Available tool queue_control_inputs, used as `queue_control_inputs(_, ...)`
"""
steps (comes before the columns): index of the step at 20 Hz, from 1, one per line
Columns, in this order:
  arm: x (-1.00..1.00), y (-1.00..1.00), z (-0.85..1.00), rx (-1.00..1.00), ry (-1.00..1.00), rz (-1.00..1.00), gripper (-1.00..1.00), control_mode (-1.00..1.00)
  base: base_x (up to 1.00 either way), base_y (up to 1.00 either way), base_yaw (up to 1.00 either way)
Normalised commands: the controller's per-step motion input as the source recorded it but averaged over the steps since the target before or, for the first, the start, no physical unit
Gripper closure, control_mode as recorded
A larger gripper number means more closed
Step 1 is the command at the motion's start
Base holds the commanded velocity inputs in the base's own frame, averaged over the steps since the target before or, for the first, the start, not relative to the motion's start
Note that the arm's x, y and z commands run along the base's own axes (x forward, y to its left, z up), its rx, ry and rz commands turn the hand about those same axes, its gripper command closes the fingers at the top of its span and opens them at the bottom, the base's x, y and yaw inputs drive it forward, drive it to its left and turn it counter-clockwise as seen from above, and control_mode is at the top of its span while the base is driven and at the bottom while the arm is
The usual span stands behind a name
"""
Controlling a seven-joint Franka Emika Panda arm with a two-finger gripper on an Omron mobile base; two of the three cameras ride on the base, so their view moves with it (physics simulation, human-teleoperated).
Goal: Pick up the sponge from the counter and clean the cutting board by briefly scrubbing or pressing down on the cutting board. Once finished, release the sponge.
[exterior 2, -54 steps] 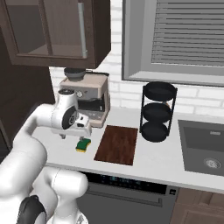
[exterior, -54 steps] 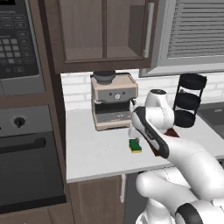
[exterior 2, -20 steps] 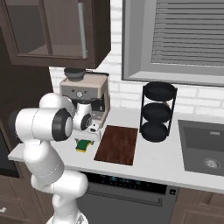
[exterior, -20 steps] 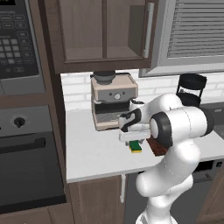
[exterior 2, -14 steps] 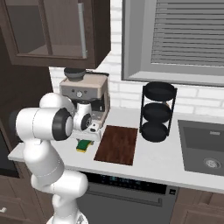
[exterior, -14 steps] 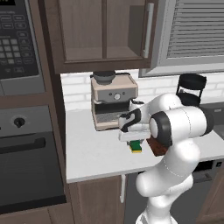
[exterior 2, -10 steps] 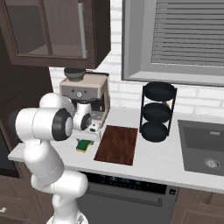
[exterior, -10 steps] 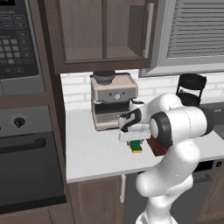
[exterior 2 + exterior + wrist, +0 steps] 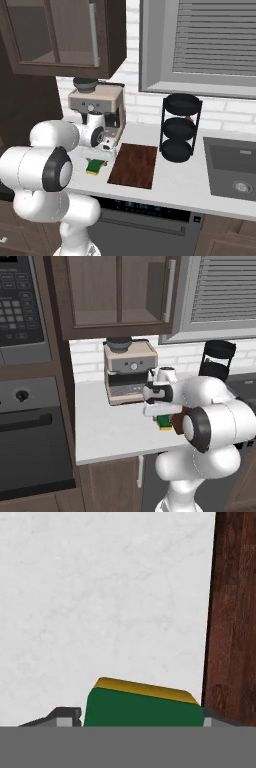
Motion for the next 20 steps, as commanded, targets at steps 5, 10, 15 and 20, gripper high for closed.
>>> queue_control_inputs(5, -0.34, -0.6, 0.13, 0.0, -0.06, -0.06, 1.0, -1.0, 0.0, 0.0, 0.0)
queue_control_inputs(10, -0.01, -0.53, 0.0, 0.0, 0.0, -0.18, 1.0, -1.0, 0.0, 0.0, 0.0)
queue_control_inputs(15, 0.16, -0.29, -0.01, 0.0, 0.0, -0.18, 1.0, -1.0, 0.0, 0.0, 0.0)
queue_control_inputs(20, 0.34, -0.02, -0.08, 0.0, 0.01, -0.05, 1.0, -1.0, 0.0, 0.0, 0.0)
